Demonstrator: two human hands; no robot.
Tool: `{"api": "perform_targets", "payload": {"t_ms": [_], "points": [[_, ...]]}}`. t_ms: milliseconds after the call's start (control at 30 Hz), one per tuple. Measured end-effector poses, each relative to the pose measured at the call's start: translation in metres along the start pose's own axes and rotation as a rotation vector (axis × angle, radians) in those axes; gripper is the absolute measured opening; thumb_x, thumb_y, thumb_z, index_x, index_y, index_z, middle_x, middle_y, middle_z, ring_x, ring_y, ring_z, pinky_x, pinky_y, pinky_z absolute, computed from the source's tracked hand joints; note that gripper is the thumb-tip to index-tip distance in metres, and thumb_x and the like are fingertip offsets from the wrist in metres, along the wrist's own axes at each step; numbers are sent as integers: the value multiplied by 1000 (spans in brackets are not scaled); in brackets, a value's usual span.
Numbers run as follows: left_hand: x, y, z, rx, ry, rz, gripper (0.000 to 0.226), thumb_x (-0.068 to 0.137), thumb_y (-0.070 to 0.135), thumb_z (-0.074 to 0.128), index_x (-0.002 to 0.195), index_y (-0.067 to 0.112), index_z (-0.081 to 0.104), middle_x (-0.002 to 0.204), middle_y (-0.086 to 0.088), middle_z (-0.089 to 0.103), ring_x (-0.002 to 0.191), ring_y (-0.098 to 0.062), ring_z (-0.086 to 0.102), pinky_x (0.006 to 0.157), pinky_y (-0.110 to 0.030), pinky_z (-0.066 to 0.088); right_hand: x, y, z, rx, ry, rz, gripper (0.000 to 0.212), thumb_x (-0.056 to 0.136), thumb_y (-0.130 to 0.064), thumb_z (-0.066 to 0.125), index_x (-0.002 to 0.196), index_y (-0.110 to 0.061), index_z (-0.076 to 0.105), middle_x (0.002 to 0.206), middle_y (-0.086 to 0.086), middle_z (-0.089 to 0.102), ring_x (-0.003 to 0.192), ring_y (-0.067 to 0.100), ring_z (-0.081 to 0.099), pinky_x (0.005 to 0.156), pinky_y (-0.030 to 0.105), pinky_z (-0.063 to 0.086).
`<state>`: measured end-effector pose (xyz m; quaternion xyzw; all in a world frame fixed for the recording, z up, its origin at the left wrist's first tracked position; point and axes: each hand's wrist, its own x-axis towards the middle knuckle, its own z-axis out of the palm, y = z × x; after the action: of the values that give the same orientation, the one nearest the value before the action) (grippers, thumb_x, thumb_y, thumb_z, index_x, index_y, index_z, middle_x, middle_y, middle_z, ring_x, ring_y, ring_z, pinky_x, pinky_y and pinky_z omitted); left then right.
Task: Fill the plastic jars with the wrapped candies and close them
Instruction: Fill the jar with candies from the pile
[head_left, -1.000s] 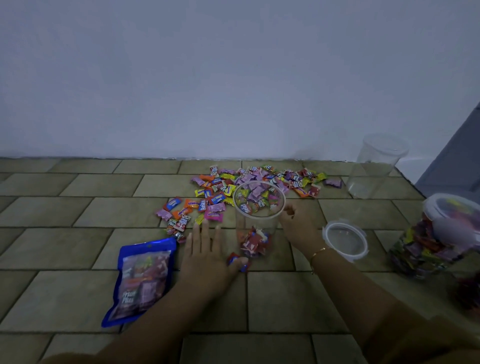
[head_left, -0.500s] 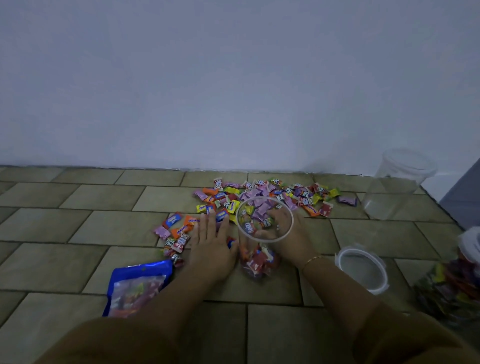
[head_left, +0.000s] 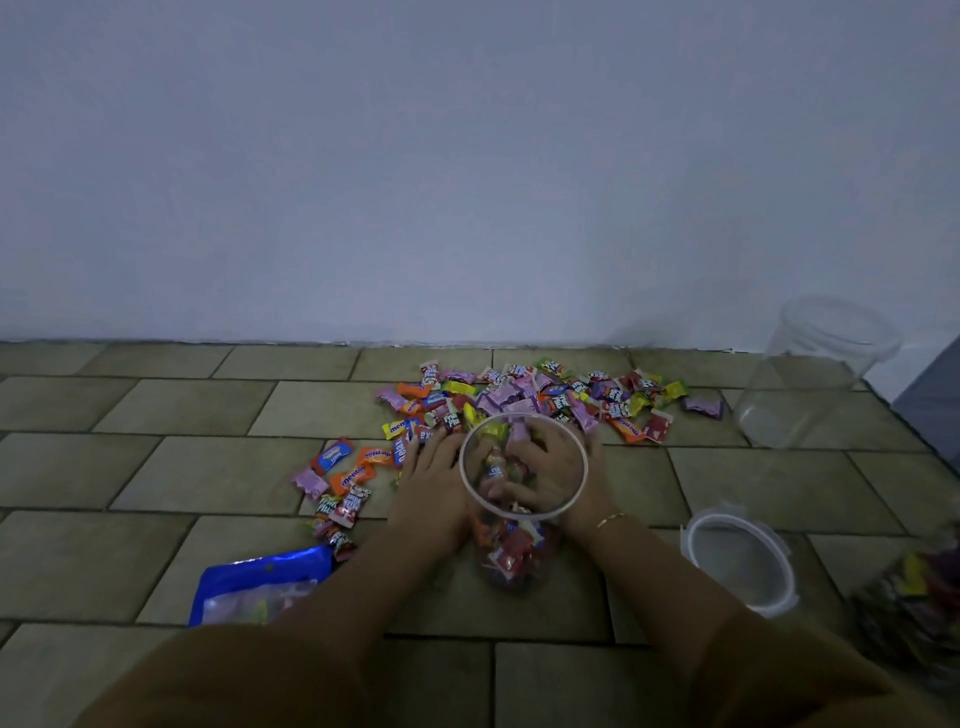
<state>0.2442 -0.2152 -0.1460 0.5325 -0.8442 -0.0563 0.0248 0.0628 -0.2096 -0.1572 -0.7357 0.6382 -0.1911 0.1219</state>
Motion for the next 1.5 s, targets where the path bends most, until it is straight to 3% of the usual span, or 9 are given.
{"api": "perform_targets", "payload": {"t_ms": [200,433,600,800,933,1033,1200,1333,1500], "points": [[-3,-10,22,-98,249,16,38,89,49,42,113,27,64,114,6,59,110,-18,52,95,-35,39,-11,-1,5,47,105,25,51,78,-56,42,99,-15,64,111,9,57,99,32,54,82,47,48],[-14,-7,17,-221,421,21,15,86,36,62,89,22,67,82,4,66,76,-16,61,70,-34,50,-40,-10,-4,69,265,141,39,85,-26,65,121,-12,58,119,12,57,109,29,51,88,34,45],[-16,0,0,-541,393,-278,25,90,46,56,81,23,56,75,6,55,69,-11,53,61,-29,43,-43,-4,-10,180,260,210,30,82,-16,67,111,-11,62,108,11,59,98,25,51,79,31,43],[-14,7,-48,-1096,511,-608,51,91,56,46,65,13,49,61,-3,50,56,-15,45,58,-30,33,-46,0,-39,1062,408,690,14,88,4,51,95,-4,60,93,18,60,74,25,53,54,26,45],[-9,0,-78,-1948,373,-851,58,87,68,42,61,16,46,48,3,46,42,-12,42,43,-19,34,-60,-6,-73,1903,377,850,10,95,-5,46,92,-4,55,81,11,53,64,15,46,37,16,37],[-12,-3,-97,-2388,298,-793,53,92,61,40,64,16,45,48,8,47,43,-10,50,42,-14,33,-66,-17,-97,2145,335,752,7,86,-7,49,91,-5,54,79,8,52,66,15,49,44,20,45],[-19,11,-125,-2567,295,-619,46,93,51,40,64,16,51,56,3,56,54,-14,53,49,-16,39,-66,-38,-130,2158,324,581,11,74,-21,58,81,-12,57,68,8,54,54,17,55,48,21,47],[-20,27,-150,-2460,285,-464,42,93,48,45,63,20,52,57,5,51,46,-12,46,45,-16,34,-56,-59,-151,2083,414,510,19,89,-32,56,77,-17,54,66,3,49,48,12,51,38,13,37],[-18,56,-159,-2136,289,-258,48,99,45,40,58,19,39,46,4,36,37,-12,35,40,-19,29,-44,-91,-155,1743,569,382,10,92,-14,57,83,-14,54,67,7,52,45,11,54,36,17,38]]}}
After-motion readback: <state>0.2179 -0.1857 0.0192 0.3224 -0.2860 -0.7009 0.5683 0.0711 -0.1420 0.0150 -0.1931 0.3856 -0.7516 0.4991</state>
